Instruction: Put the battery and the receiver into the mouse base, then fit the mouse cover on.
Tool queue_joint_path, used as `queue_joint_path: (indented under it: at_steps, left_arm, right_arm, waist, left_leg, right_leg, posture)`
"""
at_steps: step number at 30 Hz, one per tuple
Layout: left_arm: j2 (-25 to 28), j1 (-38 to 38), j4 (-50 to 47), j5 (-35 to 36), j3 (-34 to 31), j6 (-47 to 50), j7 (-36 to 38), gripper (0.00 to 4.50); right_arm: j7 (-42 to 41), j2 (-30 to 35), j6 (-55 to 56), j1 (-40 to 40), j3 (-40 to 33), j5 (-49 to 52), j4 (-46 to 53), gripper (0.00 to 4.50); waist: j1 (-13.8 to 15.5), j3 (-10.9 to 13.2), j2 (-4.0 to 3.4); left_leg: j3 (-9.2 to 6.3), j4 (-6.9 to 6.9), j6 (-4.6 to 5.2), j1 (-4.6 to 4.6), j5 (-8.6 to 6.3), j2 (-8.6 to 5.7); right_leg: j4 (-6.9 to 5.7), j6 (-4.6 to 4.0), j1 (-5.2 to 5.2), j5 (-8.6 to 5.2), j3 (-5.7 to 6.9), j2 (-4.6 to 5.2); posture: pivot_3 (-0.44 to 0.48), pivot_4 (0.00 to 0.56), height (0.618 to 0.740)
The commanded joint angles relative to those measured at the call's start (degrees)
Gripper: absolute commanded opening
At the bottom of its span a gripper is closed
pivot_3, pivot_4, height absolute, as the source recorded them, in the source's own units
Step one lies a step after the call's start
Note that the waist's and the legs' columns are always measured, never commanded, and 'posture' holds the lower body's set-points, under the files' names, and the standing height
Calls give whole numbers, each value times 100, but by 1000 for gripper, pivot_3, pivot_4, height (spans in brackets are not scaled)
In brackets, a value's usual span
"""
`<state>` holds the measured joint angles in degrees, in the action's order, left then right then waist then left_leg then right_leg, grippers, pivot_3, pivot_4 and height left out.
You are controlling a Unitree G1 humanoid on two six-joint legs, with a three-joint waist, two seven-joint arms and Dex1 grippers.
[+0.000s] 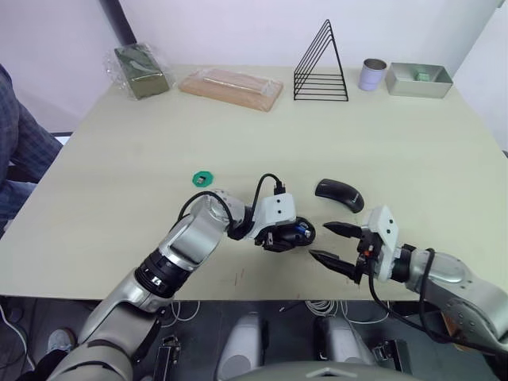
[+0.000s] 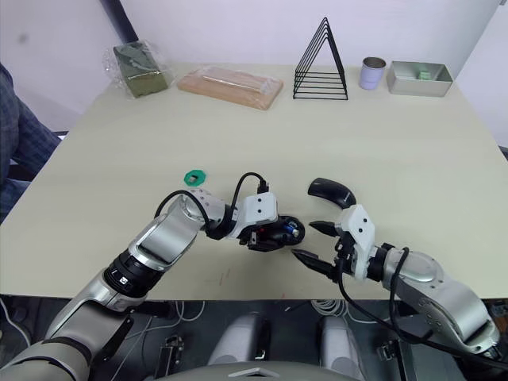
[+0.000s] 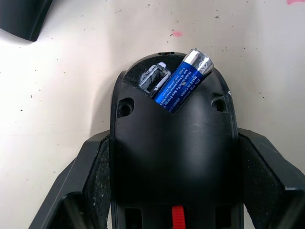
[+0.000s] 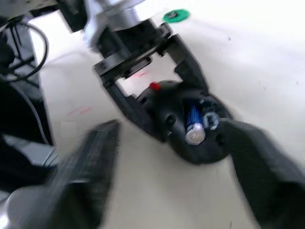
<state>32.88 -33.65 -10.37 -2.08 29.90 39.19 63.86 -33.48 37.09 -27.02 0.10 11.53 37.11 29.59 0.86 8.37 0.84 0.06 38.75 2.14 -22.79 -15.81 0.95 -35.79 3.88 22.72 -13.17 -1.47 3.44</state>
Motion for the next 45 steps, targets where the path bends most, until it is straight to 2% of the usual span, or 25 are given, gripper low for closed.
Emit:
queue_joint_path:
  at_steps: [1, 4, 18, 45]
  left_arm:
    - [9, 50, 155, -17, 262, 42, 98, 2969]
    - [-11, 21, 176, -23, 274, 49, 100, 2969]
    - [-29, 6, 190, -31, 272, 45, 90, 2969]
    - [-31, -6, 173, -26, 278, 79, 96, 2969]
  right_arm:
    - [-256, -264, 483, -120, 49, -429, -283, 1545]
    - [-327, -626, 752, -190, -39, -562, -549, 34]
    - [-675, -1307, 1193, -116, -117, -910, -1067, 34]
    - [-726, -1701, 1146, -190, -69, -1267, -1471, 34]
  waist:
    - [0, 0, 0]
    - [-1, 0, 0]
    - [-2, -1, -1]
    - [-4, -2, -2]
  left_leg:
    - [0, -1, 0, 0, 0, -3]
    - [-2, -1, 0, 0, 0, -5]
    - [-3, 0, -1, 5, 1, -10]
    - [-6, 1, -3, 8, 2, -13]
  right_leg:
    - [0, -1, 0, 1, 0, 0]
    - [-1, -2, -1, 1, 1, -1]
    - [-8, -3, -2, 2, -1, 0]
    - [-14, -2, -3, 3, -1, 0]
  posture:
    - [0, 150, 740]
    - [0, 150, 740]
    - [0, 150, 740]
    - [0, 150, 740]
